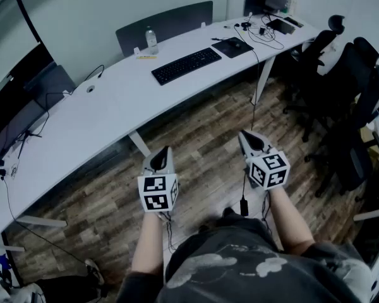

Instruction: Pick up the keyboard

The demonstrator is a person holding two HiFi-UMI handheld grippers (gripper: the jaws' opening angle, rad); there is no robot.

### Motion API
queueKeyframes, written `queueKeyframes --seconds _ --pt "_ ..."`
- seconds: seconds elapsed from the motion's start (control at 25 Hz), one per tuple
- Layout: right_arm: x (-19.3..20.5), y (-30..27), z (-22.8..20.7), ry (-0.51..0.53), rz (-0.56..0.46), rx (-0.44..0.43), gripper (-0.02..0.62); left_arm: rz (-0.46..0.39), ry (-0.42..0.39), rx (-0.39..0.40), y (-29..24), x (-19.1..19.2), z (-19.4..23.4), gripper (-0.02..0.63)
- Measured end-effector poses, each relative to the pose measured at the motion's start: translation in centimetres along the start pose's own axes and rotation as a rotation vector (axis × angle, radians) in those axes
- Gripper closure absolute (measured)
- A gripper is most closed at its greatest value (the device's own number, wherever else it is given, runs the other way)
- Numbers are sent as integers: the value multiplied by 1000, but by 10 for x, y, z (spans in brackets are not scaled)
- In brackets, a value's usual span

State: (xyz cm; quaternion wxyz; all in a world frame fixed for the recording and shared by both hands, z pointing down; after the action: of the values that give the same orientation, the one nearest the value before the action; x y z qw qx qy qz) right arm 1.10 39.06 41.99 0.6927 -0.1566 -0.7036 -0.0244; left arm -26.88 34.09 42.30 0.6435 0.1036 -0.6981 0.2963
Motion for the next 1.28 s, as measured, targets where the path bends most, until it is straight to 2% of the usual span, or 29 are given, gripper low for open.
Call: queueKeyframes --seconds 0.36,0.84,1.08,1.28 --pt "0 2 3 -14 -9 4 595 -24 -19 10 5 -6 -4 604" --pt "18 11 11 -59 -22 14 595 1 -10 40 12 19 -8 604" --pt "16 -5 -7 -84 -25 20 594 1 -10 32 -5 10 -5 604" --pt "18 -43 -34 -104 -20 -1 594 10 -10 30 -39 2 1 604"
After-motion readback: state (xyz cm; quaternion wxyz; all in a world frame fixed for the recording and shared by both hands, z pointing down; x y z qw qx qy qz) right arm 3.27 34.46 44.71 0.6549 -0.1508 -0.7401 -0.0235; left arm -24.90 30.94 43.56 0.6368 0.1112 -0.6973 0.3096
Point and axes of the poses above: the fingertips, and each gripper's own axes: y backward along the fingers, z to its left, x out of its underside, the point moved 6 cm from there along y, backward along the fingers, and after that the axes turned 3 degrees about -x, right-handed, at the moved point
